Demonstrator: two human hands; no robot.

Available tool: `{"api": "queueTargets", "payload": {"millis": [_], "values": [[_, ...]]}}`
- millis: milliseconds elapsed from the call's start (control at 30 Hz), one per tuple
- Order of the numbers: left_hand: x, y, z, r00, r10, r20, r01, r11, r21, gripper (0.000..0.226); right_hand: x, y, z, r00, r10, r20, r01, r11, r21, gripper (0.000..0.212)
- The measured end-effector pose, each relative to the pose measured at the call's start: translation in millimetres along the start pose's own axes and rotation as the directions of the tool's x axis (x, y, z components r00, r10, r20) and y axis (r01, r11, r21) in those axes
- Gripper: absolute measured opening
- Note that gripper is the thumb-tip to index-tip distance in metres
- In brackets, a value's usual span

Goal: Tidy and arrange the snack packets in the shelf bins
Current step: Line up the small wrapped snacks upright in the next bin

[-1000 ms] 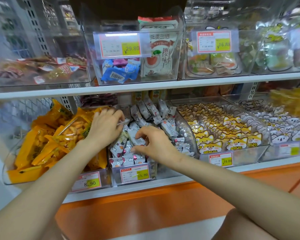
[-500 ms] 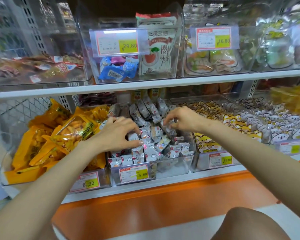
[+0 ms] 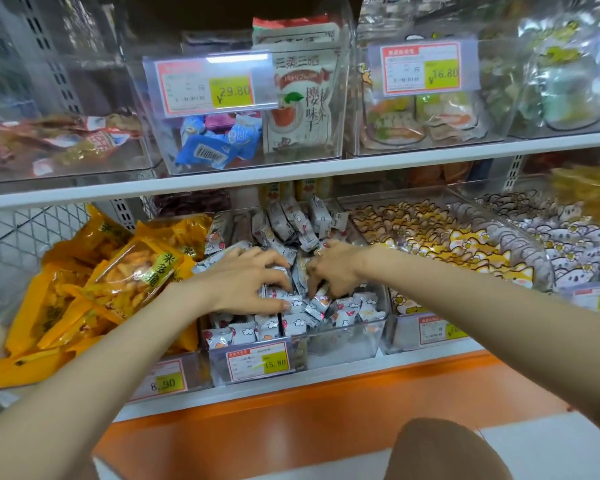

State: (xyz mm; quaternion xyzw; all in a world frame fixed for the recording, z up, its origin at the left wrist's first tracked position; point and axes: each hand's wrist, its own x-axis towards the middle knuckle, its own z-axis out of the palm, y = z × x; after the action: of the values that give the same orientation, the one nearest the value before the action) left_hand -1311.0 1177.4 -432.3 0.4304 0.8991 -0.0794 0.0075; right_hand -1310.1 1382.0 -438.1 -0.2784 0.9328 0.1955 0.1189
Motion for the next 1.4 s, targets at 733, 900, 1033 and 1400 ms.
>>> {"api": "queueTargets", "payload": {"millis": [733,900,1033,1400], "values": [[-1.5,2.9,-4.6,0.997,-0.065,0.052,0.069,0.994,-0.087,0.075,-6.2,0.7,-6.6,0.999,0.043,-0.029,-0.034,0.966,0.257,0.017],[-0.9,6.1,-5.6,0.995,-0.076,0.058,0.081,0.992,-0.093,0.045,-26.5,13.4,-11.7,0.984,0.032,-0.177,0.005,0.979,0.205,0.023],[-2.0,8.9,-7.3,0.995,-0.082,0.050,0.087,0.991,-0.104,0.041,-28.4,4.3,-2.4,0.912,-0.184,-0.366,0.088,0.961,-0.263,0.011],[-4.7,5.8,-5.7,0.997,-0.067,0.038,0.072,0.988,-0.136,0.039,9.6,-18.2,6.2,0.977,0.121,0.174,-0.181,0.904,0.388,0.042]]}}
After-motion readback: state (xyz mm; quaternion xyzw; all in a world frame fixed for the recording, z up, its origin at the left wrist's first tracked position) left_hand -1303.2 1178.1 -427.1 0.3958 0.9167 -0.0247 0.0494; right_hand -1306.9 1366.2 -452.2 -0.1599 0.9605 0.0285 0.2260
